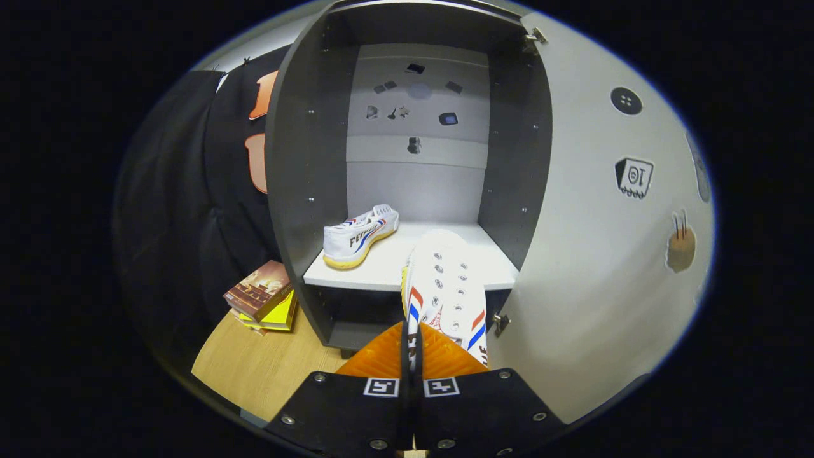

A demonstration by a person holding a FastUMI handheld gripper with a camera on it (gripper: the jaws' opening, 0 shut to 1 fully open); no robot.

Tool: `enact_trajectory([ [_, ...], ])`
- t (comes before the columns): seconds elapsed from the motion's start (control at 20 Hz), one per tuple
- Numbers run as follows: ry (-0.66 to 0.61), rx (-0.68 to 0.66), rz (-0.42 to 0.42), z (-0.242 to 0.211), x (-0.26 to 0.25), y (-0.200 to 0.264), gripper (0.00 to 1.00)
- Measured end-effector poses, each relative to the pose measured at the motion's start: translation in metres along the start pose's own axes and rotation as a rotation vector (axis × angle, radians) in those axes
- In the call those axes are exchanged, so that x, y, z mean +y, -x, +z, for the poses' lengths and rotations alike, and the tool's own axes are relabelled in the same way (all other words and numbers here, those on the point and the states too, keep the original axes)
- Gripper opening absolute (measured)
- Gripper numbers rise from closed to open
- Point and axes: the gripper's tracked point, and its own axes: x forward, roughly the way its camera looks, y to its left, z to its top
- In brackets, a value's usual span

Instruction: Open the shoe cabinet door, grab the shoes and put them into the shoe cabinet, then close the shoe cabinet door.

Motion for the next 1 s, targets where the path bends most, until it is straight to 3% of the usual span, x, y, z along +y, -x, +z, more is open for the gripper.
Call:
enact_trajectory([
  [0.45,0.065,-0.033,-0.027,0.066,-0.011,-0.078,0.00],
  [1.0,0.114,0.065,-0.050,0.071,-0.004,-0.207,0.00],
])
